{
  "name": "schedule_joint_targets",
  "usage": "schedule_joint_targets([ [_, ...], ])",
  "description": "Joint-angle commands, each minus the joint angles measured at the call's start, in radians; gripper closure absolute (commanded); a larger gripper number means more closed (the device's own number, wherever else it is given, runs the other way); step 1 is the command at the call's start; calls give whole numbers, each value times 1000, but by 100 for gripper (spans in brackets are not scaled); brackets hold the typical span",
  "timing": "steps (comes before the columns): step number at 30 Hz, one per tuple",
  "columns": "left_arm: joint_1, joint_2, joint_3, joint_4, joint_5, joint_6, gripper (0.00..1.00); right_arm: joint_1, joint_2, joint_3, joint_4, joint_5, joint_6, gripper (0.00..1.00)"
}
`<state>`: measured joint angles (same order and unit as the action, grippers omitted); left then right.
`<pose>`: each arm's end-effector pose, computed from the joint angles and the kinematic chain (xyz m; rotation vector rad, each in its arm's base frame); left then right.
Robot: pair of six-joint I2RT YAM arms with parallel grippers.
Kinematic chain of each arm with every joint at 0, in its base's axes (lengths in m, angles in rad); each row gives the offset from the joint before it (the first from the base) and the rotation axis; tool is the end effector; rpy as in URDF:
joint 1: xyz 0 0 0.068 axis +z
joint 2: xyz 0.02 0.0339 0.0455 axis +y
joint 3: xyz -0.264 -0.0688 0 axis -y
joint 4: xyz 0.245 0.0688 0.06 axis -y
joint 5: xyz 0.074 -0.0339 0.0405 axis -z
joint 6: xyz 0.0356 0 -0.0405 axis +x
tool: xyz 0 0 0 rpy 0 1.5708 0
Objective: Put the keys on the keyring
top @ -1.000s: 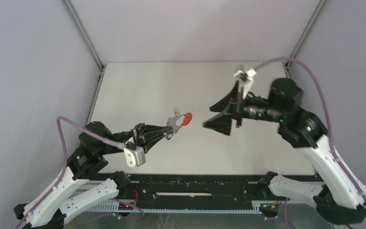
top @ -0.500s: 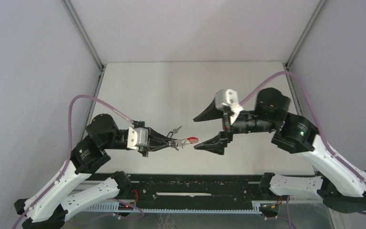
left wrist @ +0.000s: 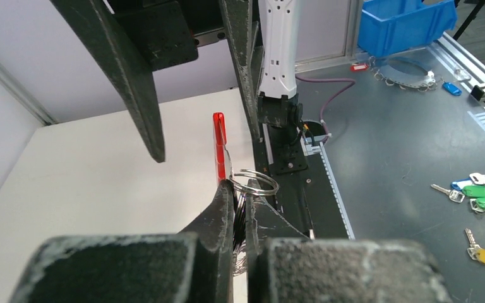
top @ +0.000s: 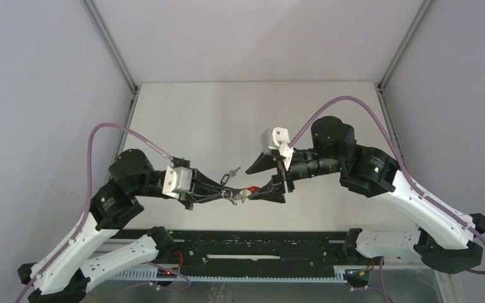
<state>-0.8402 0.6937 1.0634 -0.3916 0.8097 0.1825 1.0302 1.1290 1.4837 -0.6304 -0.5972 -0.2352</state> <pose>0.0624 -0.1083 0.4246 1.3483 1.0517 -1.1378 0.0938 0.1951 0.4653 -1.4745 1.2657 1.0913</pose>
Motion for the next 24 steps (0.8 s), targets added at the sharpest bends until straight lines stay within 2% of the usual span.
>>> schedule_joint_targets([
  [1, 0, -3, 60, 38, 16, -33, 100, 31, 13, -11, 59, -39, 15, 34],
  [3, 0, -3, 60, 43, 12, -39, 100, 41, 26, -11, 77, -36, 32, 39],
  [5, 0, -5, 60, 43, 7, -38, 100, 46, 33, -11, 103, -16, 57, 52],
  [8, 0, -9, 60, 40, -1, -28, 100, 47, 34, -13, 140, 17, 99, 85],
  [9, 0, -11, 62, 33, -7, -16, 95, 47, 33, -13, 145, 33, 113, 100],
  [12, 1, -23, 64, -1, -48, 43, 63, 43, 9, -33, 167, 76, 151, 100],
  [14, 1, -33, 65, -27, -79, 108, 54, 42, -18, -62, 194, 88, 170, 100],
  [20, 0, -65, 58, -46, -154, 234, 50, 56, -49, -89, 204, 124, 201, 100],
  [24, -1, -62, 63, -62, -160, 268, 55, 74, -52, -89, 195, 151, 196, 100],
])
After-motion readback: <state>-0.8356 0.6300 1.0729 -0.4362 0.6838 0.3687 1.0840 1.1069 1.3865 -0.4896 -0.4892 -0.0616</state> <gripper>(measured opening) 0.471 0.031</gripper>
